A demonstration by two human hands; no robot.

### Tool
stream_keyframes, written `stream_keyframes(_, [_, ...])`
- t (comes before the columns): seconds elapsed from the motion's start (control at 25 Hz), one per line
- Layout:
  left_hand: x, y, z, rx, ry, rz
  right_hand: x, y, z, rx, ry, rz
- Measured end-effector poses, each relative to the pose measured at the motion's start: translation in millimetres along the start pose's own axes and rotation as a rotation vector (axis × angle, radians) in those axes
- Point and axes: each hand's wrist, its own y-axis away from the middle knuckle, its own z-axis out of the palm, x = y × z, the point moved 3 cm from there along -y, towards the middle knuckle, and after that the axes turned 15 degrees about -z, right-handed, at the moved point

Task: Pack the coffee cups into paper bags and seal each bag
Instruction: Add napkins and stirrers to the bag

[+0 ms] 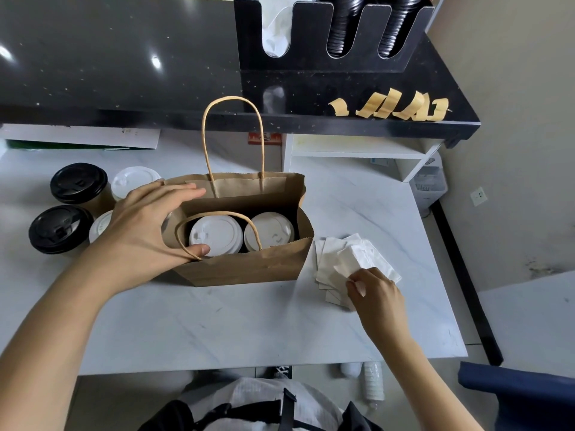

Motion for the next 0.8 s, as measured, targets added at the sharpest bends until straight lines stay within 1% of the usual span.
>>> stream_keyframes(0.12, [-0.4, -0.2, 0.1, 0.005, -0.005, 0.005, 0.9, -3.3, -4.2, 0.063, -0.09, 0.079])
stream_keyframes(0.28, [-2.0, -1.0, -0.1, 0.007, -0.014, 0.013, 0.6, -10.4, -14.2, 0.193, -0.147, 0.091])
stream_keyframes(0.4, [-2.8, -1.6, 0.0, 0.008, -0.017, 0.02, 4.1, -13.9, -18.4, 0.183, -0.215, 0.179])
stream_keyframes(0.56, [-2.0, -1.2, 0.5, -0.014, -0.031, 0.021, 0.8, -19.7, -29.0, 0.227, -0.35, 0.282])
stream_keyframes(0.68, [-1.6, -1.3, 0.1, -0.047, -0.039, 0.011, -7.9, -33.9, -38.5, 0.231, -0.395, 0.28])
stream_keyframes(0.8, [-2.3, -1.7, 0.0, -0.068, -0.032, 0.001, -27.1, -51.7, -56.9, 0.293, -0.428, 0.213])
